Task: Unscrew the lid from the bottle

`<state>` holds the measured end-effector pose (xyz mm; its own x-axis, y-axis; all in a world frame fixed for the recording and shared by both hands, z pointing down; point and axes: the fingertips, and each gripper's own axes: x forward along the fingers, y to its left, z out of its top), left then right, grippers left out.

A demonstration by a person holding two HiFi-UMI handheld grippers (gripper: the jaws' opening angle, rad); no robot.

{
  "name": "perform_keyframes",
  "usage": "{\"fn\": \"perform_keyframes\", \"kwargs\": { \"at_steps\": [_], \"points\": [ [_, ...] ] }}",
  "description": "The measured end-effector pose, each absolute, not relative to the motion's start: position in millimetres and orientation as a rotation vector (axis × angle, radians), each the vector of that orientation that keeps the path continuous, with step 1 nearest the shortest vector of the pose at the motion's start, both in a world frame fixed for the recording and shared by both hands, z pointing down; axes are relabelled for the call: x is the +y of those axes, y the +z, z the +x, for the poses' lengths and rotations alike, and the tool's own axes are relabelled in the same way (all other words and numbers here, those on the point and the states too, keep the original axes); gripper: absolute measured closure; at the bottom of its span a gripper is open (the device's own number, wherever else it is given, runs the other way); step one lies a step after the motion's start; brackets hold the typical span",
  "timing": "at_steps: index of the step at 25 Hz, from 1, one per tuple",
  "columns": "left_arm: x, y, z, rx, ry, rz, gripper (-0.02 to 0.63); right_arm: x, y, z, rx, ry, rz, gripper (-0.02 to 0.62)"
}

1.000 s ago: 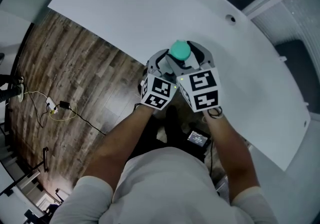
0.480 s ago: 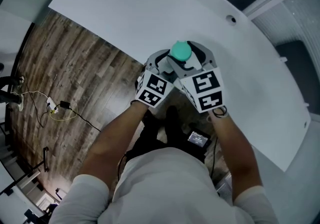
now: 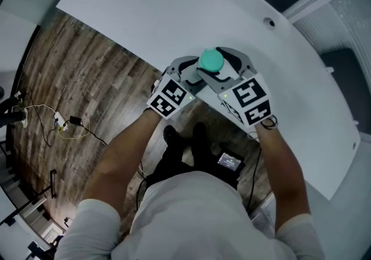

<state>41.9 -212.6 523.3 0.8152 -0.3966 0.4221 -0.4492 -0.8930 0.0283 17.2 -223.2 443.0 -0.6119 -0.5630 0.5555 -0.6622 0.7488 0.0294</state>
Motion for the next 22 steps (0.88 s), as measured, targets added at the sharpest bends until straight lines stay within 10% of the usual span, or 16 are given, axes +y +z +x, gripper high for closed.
{"fn": "perform_keyframes", "kwargs": {
  "at_steps": [22],
  "points": [
    [-222,528,47,-1.127,0.611,2.739,0.288,-227,442,16,-2.282,0.341,1.214,0.281]
  ]
}}
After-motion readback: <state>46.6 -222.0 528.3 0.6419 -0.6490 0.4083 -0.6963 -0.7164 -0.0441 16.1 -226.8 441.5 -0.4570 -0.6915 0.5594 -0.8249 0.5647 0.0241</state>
